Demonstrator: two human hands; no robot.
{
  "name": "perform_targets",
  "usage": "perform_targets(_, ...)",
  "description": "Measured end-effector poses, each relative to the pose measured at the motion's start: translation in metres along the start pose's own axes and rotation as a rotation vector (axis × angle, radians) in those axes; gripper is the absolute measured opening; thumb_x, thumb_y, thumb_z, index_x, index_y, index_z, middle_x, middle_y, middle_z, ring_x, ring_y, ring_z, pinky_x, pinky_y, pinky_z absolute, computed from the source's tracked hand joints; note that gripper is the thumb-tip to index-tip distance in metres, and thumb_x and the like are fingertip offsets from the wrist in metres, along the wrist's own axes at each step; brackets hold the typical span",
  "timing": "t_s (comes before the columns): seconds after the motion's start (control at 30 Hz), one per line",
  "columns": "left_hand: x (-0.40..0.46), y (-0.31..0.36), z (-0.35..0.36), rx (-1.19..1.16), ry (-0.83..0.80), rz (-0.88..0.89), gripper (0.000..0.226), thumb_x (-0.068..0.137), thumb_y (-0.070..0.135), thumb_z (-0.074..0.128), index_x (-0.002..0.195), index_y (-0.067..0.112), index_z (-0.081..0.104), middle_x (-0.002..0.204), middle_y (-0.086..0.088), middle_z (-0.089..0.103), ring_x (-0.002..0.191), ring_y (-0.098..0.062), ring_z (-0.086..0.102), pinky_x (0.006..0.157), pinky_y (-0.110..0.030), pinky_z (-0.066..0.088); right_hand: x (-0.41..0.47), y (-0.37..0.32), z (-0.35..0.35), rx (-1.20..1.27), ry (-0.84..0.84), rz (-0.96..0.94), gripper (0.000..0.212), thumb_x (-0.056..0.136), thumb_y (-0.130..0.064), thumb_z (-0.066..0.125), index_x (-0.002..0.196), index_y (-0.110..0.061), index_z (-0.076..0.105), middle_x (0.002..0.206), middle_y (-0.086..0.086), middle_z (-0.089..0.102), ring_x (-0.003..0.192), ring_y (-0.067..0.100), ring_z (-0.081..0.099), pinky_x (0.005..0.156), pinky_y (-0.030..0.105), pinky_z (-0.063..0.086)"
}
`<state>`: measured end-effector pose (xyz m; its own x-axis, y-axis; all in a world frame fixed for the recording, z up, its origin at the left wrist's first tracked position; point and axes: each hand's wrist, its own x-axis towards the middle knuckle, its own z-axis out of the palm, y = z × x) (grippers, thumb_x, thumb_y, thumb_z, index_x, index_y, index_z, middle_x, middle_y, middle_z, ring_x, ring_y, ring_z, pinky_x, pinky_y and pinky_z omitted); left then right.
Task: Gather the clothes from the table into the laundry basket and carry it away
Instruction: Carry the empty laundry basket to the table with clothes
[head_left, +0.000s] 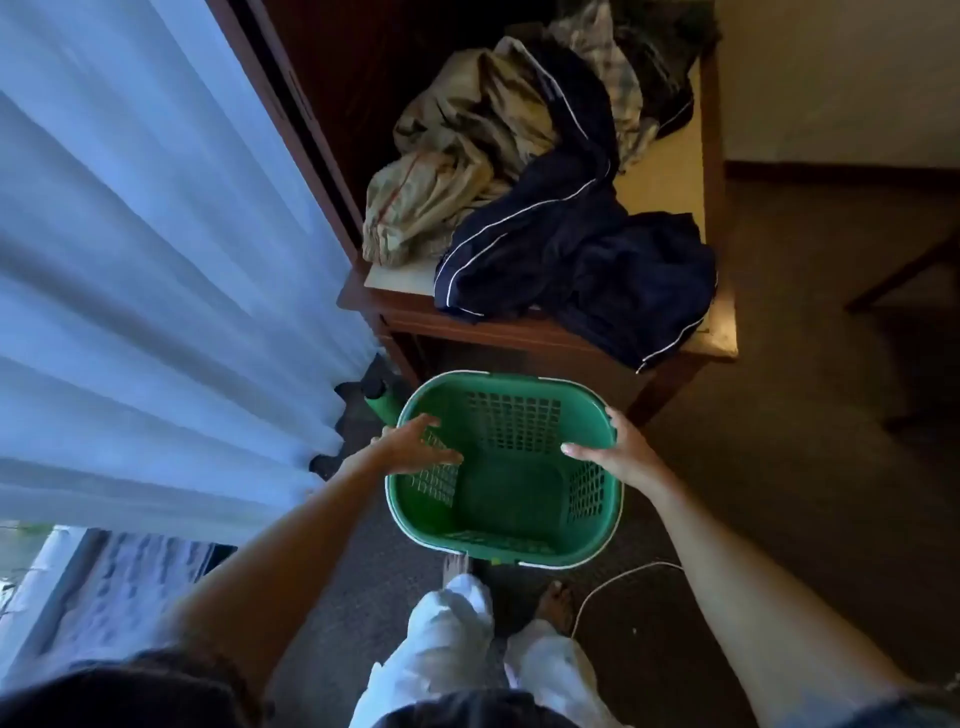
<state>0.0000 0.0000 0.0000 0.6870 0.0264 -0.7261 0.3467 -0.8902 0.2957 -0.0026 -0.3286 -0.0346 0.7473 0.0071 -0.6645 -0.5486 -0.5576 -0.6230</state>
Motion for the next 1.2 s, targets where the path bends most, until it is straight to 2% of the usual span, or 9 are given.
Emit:
perform_targets(0.1,0.032,-0.022,0.024,0.02,-0.038,-0.095,0.092,0.08,0.068,0.069,0.154,0.035,0.027,0.154,-0.018,0.04,0.148,-0.042,0.023,0.12,-0.056,0.024,0.021,0.022,0.007,0.059,0.04,0.08,0.137,0.039,-0.076,0.084,0.154,-0.031,0.023,0.159,0.002,0.034,0.142,0.025,0.039,0.114,0.052,0.037)
perform_targets(0.27,0.093,-0.055,0.064,-0.098,0.1,-0.16,0.104,0.075,0.069,0.073,0.157,0.032,0.022,0.164,-0.014,0.024,0.15,-0.04,0.019,0.12,-0.056,0.019,0.061,0.058,0.019,0.151,0.132,0.145,0.101,0.067,-0.045,0.088,0.149,-0.023,0.035,0.137,-0.004,0.052,0.121,0.017,0.052,0.102,0.038,0.044)
perform_targets(0.47,0.143,-0.103,0.103,-0.166,-0.006,-0.26,0.142,0.064,0.084,0.068,0.157,0.029,-0.024,0.165,-0.016,-0.023,0.153,-0.041,-0.01,0.125,-0.056,0.001,0.119,0.119,0.081,0.197,0.288,0.323,0.075,0.058,-0.031,0.09,0.125,-0.024,0.055,0.113,0.002,0.07,0.106,0.027,0.067,0.093,0.047,0.055)
perform_targets(0.63,0.157,-0.131,0.112,-0.669,0.025,-0.301,0.161,0.038,0.084,0.081,0.156,0.036,-0.017,0.165,-0.018,0.018,0.146,-0.039,0.033,0.117,-0.058,0.034,0.113,0.092,0.093,0.306,0.472,0.443,0.064,0.074,-0.022,0.082,0.129,-0.012,0.049,0.114,0.014,0.066,0.1,0.033,0.067,0.087,0.046,0.057)
perform_targets(0.8,0.123,-0.105,0.077,-0.649,0.17,-0.361,0.125,0.07,0.069,0.075,0.161,0.02,0.005,0.159,-0.025,0.025,0.141,-0.045,0.037,0.112,-0.056,0.037,0.107,0.086,0.07,0.209,0.52,0.515,0.083,0.071,-0.062,0.065,0.142,-0.022,0.047,0.135,0.019,0.058,0.121,0.039,0.057,0.099,0.055,0.049)
perform_targets(0.93,0.108,-0.087,0.059,-0.689,0.047,-0.259,0.087,0.078,0.073,0.067,0.129,0.004,0.051,0.119,-0.014,0.063,0.097,-0.023,0.064,0.082,-0.037,0.056,0.104,0.08,0.065,0.246,0.533,0.452,0.056,0.082,-0.066,0.041,0.099,-0.022,0.071,0.097,0.012,0.072,0.087,0.034,0.068,0.088,0.057,0.054)
perform_targets(1.0,0.1,-0.071,0.057,-0.61,0.007,-0.203,0.087,0.077,0.085,0.054,0.112,0.006,0.055,0.107,-0.013,0.066,0.092,-0.025,0.067,0.08,-0.038,0.058,0.084,0.052,0.072,0.225,0.52,0.355,0.043,0.093,-0.053,0.043,0.094,-0.019,0.07,0.093,0.013,0.071,0.083,0.035,0.068,0.083,0.053,0.056)
perform_targets(1.07,0.082,-0.047,0.052,-0.586,-0.03,-0.123,0.073,0.092,0.075,0.04,0.095,0.004,0.058,0.087,-0.013,0.066,0.075,-0.021,0.065,0.069,-0.032,0.054,0.067,0.027,0.081,0.224,0.49,0.232,0.035,0.101,-0.04,0.046,0.088,-0.014,0.066,0.087,0.013,0.067,0.079,0.033,0.065,0.072,0.042,0.052)
perform_targets(1.2,0.06,-0.016,0.051,-0.665,-0.194,-0.045,0.06,0.103,0.058,0.032,0.087,0.007,0.059,0.071,-0.01,0.067,0.065,-0.022,0.066,0.074,-0.036,0.056,0.045,-0.011,0.097,0.249,0.398,0.073,0.037,0.103,-0.031,0.05,0.071,-0.013,0.057,0.062,0.003,0.054,0.059,0.022,0.052,0.057,0.031,0.035)
